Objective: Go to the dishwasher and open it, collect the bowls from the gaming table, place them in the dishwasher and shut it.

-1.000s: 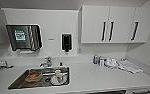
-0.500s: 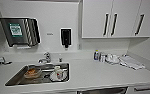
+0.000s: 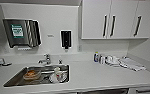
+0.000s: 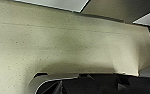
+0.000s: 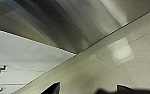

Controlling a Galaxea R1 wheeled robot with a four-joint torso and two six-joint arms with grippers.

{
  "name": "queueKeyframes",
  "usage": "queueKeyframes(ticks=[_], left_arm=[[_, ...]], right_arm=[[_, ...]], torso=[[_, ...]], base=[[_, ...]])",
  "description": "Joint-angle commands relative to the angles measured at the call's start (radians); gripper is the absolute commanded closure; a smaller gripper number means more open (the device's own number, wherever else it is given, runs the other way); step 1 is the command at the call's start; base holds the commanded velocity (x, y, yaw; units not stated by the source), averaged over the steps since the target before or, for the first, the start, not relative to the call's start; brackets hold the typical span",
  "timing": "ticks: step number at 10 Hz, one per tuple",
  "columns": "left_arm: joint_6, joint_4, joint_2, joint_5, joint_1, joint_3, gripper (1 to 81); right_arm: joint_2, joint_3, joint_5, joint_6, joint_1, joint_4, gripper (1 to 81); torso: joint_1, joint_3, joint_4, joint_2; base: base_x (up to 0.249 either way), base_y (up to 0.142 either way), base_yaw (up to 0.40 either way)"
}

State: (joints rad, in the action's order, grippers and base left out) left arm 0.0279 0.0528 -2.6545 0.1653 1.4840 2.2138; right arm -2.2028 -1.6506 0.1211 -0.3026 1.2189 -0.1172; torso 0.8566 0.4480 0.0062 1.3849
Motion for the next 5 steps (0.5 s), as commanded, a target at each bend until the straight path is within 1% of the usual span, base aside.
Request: queueKeyframes(ticks=[1,2,3,4,5], left_arm=[[0.001,-0.001,0.014,-0.038,-0.061,-0.009,1.0],[0.001,-0.001,0.013,-0.038,-0.061,-0.009,1.0],[0.001,-0.001,0.013,-0.038,-0.061,-0.009,1.0],[0.001,-0.001,0.013,-0.038,-0.061,-0.009,1.0],[0.001,-0.002,0.011,-0.038,-0.061,-0.008,1.0]], right_arm=[[0.059,0.049,-0.034,-0.012,-0.120,-0.009,1.0],[0.061,0.063,-0.035,-0.013,-0.135,-0.010,1.0],[0.067,0.080,-0.035,-0.013,-0.147,-0.009,1.0],[0.078,0.106,-0.035,-0.016,-0.161,-0.009,1.0],[0.091,0.135,-0.035,-0.018,-0.178,-0.010,1.0]], torso=[[-0.001,0.093,0.000,-0.001],[0.005,0.098,0.000,0.008],[0.010,0.087,0.000,0.019],[0.012,0.110,0.000,0.023],[0.014,0.075,0.000,0.024]], base=[[0.000,0.000,0.000],[0.000,0.000,0.000],[0.000,0.000,0.000],[0.000,0.000,0.000],[0.000,0.000,0.000]])
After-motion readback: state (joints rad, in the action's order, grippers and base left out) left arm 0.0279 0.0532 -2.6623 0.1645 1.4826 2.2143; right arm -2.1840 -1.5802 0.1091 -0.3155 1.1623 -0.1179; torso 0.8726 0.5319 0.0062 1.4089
